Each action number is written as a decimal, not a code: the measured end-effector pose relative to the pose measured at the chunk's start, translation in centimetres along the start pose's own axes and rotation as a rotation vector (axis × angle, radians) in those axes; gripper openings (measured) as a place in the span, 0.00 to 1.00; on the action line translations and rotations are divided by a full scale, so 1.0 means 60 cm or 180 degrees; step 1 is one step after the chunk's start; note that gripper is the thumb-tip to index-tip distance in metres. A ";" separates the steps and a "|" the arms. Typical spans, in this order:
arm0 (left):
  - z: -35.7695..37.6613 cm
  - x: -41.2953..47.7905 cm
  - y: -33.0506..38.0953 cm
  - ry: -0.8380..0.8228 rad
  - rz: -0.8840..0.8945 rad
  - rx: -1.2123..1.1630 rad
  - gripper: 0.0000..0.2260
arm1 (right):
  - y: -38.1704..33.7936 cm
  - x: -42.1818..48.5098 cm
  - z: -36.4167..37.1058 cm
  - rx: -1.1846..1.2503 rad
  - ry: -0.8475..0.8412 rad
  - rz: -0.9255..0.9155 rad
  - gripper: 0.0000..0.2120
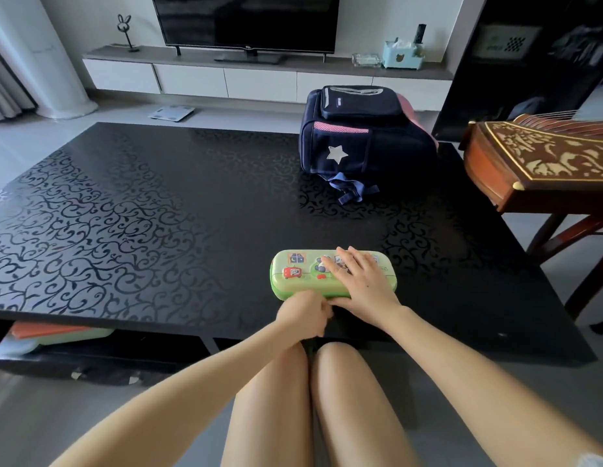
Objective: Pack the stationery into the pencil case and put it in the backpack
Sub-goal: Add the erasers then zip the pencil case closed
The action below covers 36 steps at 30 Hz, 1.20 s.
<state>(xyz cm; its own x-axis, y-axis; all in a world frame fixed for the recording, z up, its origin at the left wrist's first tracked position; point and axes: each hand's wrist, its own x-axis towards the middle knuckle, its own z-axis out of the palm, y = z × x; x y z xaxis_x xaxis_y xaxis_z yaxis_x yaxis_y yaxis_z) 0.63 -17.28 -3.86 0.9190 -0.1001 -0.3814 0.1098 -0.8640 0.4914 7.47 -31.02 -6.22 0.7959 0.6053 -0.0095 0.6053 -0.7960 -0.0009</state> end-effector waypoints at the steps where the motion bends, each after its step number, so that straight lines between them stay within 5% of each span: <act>1: -0.009 -0.006 0.015 -0.0289 -0.0009 -0.0183 0.14 | -0.003 -0.001 -0.004 0.0143 -0.0095 0.0041 0.38; 3: -0.040 -0.015 0.027 -0.0284 -0.0046 -0.0350 0.15 | -0.010 -0.012 -0.021 0.0592 -0.0213 0.0144 0.37; 7: -0.113 -0.017 -0.021 0.1271 0.0453 0.0684 0.12 | -0.050 -0.049 -0.028 0.0945 0.1771 0.0742 0.12; 8: -0.119 -0.012 -0.034 0.1227 0.0503 0.1102 0.22 | -0.065 -0.056 -0.028 0.0999 0.1732 0.1035 0.07; 10: -0.121 0.009 -0.047 0.0766 0.0536 0.1893 0.40 | -0.096 -0.053 -0.015 0.1134 0.0840 0.1498 0.15; 14: -0.103 0.059 -0.039 0.0008 0.0541 0.2228 0.53 | -0.127 -0.021 0.016 0.1756 0.0273 0.1827 0.23; 18: -0.106 0.079 -0.032 -0.0072 0.0315 0.2138 0.56 | -0.136 0.000 0.016 0.2183 0.0239 0.2177 0.22; 22: -0.112 0.082 -0.032 -0.0132 0.0134 0.2047 0.57 | -0.118 -0.004 0.012 0.2500 0.0236 0.1877 0.23; 28: -0.100 0.077 -0.038 -0.0112 -0.0092 0.1510 0.56 | -0.107 -0.018 0.025 0.1930 0.0524 0.1792 0.07; 36: -0.071 0.068 -0.047 0.0348 0.0029 0.0938 0.52 | -0.059 -0.053 0.031 0.0869 0.0855 0.0817 0.09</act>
<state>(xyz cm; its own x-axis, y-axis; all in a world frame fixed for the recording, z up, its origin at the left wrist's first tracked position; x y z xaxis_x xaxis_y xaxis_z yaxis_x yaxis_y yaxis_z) 5.67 -13.13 -3.46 0.9565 -0.0686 -0.2837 0.0016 -0.9707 0.2401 2.78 -30.16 -8.02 0.9155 0.3395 0.2157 0.3927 -0.8707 -0.2960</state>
